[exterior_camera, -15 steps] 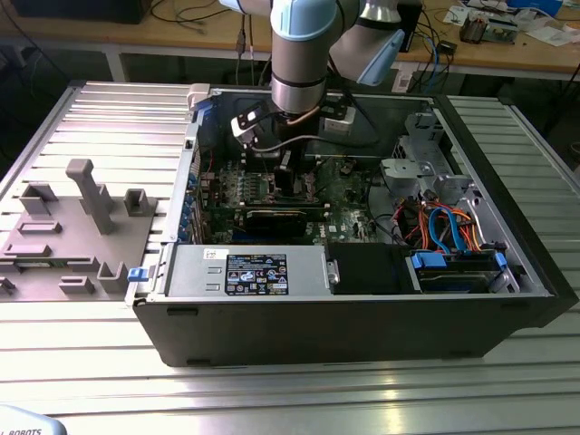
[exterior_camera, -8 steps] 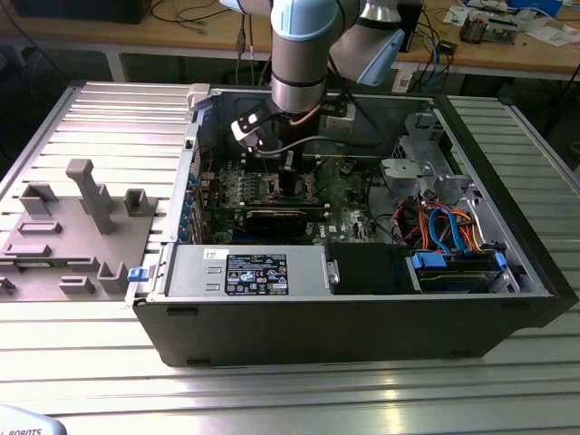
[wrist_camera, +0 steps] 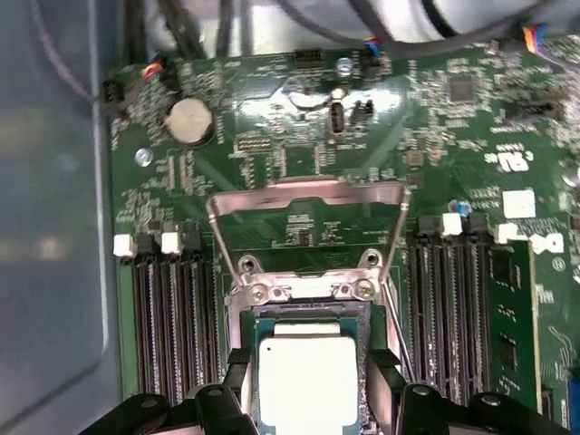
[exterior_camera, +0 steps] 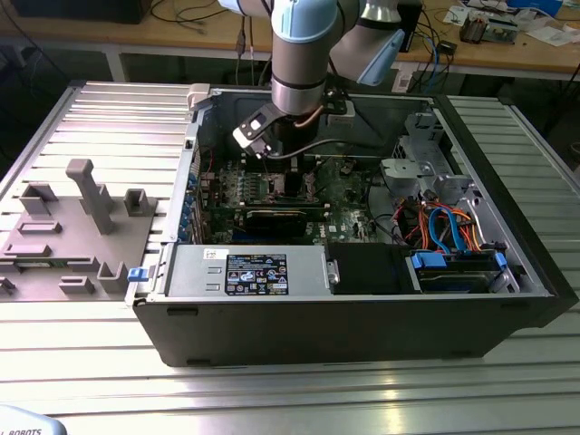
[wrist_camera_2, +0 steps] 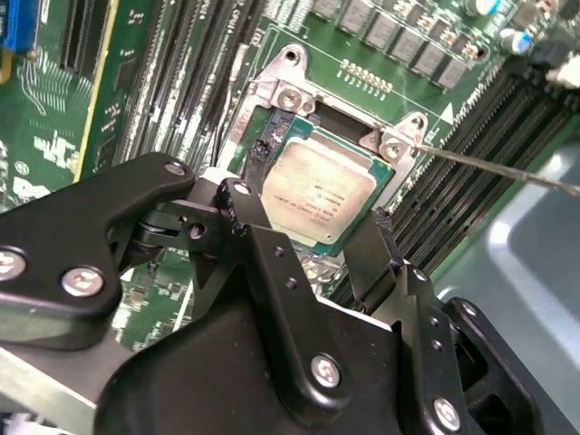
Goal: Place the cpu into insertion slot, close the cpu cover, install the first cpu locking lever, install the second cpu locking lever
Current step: 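Place the cpu into insertion slot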
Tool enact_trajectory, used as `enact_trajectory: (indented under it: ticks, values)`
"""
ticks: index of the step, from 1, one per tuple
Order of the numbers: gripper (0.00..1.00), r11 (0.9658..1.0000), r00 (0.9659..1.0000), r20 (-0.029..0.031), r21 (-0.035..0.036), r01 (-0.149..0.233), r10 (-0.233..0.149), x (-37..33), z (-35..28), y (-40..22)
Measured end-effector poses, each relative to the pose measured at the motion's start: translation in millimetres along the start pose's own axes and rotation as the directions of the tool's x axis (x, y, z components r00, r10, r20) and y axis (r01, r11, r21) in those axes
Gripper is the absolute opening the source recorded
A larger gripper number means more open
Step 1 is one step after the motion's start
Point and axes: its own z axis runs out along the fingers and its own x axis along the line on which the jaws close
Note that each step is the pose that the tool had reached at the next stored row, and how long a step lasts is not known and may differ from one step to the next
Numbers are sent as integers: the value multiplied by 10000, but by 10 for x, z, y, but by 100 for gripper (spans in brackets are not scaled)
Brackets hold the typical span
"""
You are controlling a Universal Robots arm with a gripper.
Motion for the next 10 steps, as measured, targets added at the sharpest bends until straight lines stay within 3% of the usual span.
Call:
enact_trajectory:
  ticks: [3,10]
  values:
    - [62,9998,9998,1,9,210,-210,-1,14,-1]
    - [60,9997,9997,2,10,229,-229,-1,14,-1]
